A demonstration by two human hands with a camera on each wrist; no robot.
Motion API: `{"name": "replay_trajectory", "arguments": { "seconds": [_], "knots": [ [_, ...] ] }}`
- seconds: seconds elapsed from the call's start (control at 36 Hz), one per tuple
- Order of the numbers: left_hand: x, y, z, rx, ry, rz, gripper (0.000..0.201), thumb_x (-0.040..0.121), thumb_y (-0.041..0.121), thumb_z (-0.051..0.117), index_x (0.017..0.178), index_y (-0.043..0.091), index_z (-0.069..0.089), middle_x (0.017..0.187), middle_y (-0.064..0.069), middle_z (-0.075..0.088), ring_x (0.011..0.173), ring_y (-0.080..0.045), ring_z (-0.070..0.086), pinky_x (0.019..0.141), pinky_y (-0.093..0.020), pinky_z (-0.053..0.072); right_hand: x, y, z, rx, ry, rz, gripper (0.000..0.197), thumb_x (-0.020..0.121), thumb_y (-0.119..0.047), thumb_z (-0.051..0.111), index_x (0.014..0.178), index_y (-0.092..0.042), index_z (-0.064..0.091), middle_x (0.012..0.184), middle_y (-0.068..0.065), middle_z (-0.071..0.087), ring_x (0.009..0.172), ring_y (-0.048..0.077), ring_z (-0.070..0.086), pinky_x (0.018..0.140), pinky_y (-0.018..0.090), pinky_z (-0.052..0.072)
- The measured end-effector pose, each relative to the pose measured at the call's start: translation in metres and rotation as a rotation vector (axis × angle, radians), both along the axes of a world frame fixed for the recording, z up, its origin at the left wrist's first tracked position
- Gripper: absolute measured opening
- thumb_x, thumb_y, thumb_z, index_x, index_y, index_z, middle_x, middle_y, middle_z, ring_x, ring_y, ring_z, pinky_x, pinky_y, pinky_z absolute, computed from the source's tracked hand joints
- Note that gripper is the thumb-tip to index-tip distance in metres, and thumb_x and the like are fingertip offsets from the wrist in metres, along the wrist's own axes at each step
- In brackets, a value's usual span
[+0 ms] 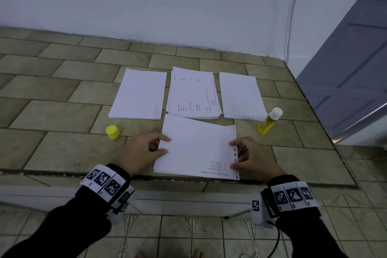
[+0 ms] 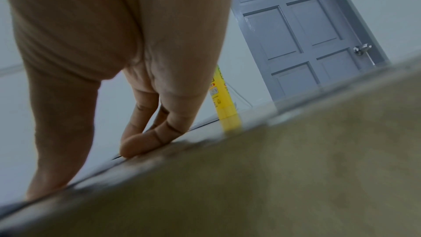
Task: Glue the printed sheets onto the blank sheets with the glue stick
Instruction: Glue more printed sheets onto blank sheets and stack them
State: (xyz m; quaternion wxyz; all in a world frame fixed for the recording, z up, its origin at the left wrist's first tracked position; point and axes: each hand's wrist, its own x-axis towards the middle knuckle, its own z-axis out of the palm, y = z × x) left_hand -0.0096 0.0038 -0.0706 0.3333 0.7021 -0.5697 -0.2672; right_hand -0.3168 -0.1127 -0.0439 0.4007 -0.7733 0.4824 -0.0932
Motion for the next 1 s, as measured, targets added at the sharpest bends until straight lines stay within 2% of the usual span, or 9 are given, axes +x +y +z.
{"name": "replay_trajectory", "arguments": {
  "seconds": [0.28,0.47,0.61,0.69,0.75,0.81,0.86,0.92,1.0],
  "knots": [
    [0.000,0.001,-0.002,-0.020,-0.003,-0.020,0.035,0.079,0.022,0.081,0.093,0.048,0.063,0.090,0.014,0.066,0.085,0.003,0.060,0.068,-0.006,0.045,0.001,-0.002,0.004,0.001,0.015,0.013,0.061,0.072,-0.009,0.083,0.124,-0.020,0.053,0.115,0.000,0.050,0.088,0.011,0.060,0.069,0.013,0.053],
    [-0.003,0.004,0.000,-0.052,-0.021,-0.030,0.038,0.080,0.019,0.080,0.094,0.049,0.060,0.083,0.014,0.059,0.080,0.003,0.057,0.067,-0.003,0.041,0.001,-0.001,0.006,-0.002,0.029,0.010,0.062,0.072,-0.010,0.082,0.126,-0.018,0.053,0.115,-0.002,0.050,0.090,0.010,0.060,0.071,0.013,0.053],
    [-0.003,0.006,0.001,-0.069,-0.042,-0.040,0.037,0.081,0.021,0.079,0.095,0.049,0.059,0.094,0.013,0.061,0.090,0.002,0.056,0.070,-0.003,0.041,0.002,0.001,0.008,-0.001,0.052,0.012,0.062,0.073,-0.011,0.082,0.127,-0.018,0.052,0.115,-0.002,0.049,0.089,0.010,0.060,0.070,0.014,0.053],
    [-0.001,0.005,-0.003,-0.094,-0.083,-0.081,0.036,0.083,0.022,0.077,0.099,0.047,0.058,0.103,0.013,0.058,0.091,0.000,0.054,0.073,-0.006,0.041,0.003,0.003,0.010,-0.038,0.108,0.031,0.062,0.075,-0.012,0.081,0.129,-0.016,0.052,0.116,-0.003,0.045,0.086,0.006,0.058,0.065,0.006,0.048],
    [0.001,0.004,-0.009,-0.114,-0.128,-0.123,0.036,0.084,0.021,0.076,0.103,0.045,0.057,0.113,0.012,0.053,0.093,0.001,0.052,0.082,-0.013,0.043,0.006,0.004,0.013,-0.064,0.166,0.052,0.061,0.077,-0.013,0.079,0.131,-0.015,0.051,0.121,-0.003,0.040,0.090,0.003,0.053,0.065,0.001,0.043],
    [0.002,0.005,-0.014,-0.155,-0.222,-0.135,0.033,0.083,0.021,0.077,0.108,0.036,0.062,0.134,0.004,0.048,0.114,-0.003,0.046,0.100,-0.029,0.043,0.008,0.005,0.015,-0.116,0.258,0.089,0.059,0.078,-0.019,0.078,0.131,-0.019,0.052,0.134,0.000,0.036,0.113,0.010,0.046,0.085,0.002,0.039],
    [0.001,0.004,-0.016,-0.204,-0.349,-0.147,0.033,0.081,0.021,0.077,0.111,0.027,0.064,0.155,-0.003,0.033,0.135,-0.015,0.034,0.110,-0.033,0.031,0.011,0.006,0.018,-0.161,0.354,0.114,0.058,0.079,-0.025,0.077,0.131,-0.024,0.052,0.147,0.002,0.030,0.135,0.020,0.028,0.106,0.021,0.030],
    [-0.004,0.000,-0.013,-0.252,-0.401,-0.162,0.031,0.083,0.023,0.068,0.113,0.023,0.063,0.161,-0.004,0.020,0.146,-0.020,0.022,0.114,-0.030,0.020,0.014,0.008,0.023,-0.166,0.421,0.117,0.058,0.080,-0.027,0.075,0.132,-0.026,0.050,0.153,0.001,0.022,0.141,0.024,0.016,0.113,0.033,0.024],
    [-0.015,-0.010,-0.007,-0.229,-0.402,-0.149,0.043,0.092,0.038,0.040,0.127,0.018,0.057,0.162,-0.002,0.016,0.150,-0.016,0.009,0.118,-0.043,0.021,0.018,0.012,0.030,-0.193,0.489,0.124,0.058,0.081,-0.030,0.074,0.134,-0.027,0.049,0.156,-0.001,0.018,0.141,0.026,0.015,0.112,0.035,0.027]
  ]
}}
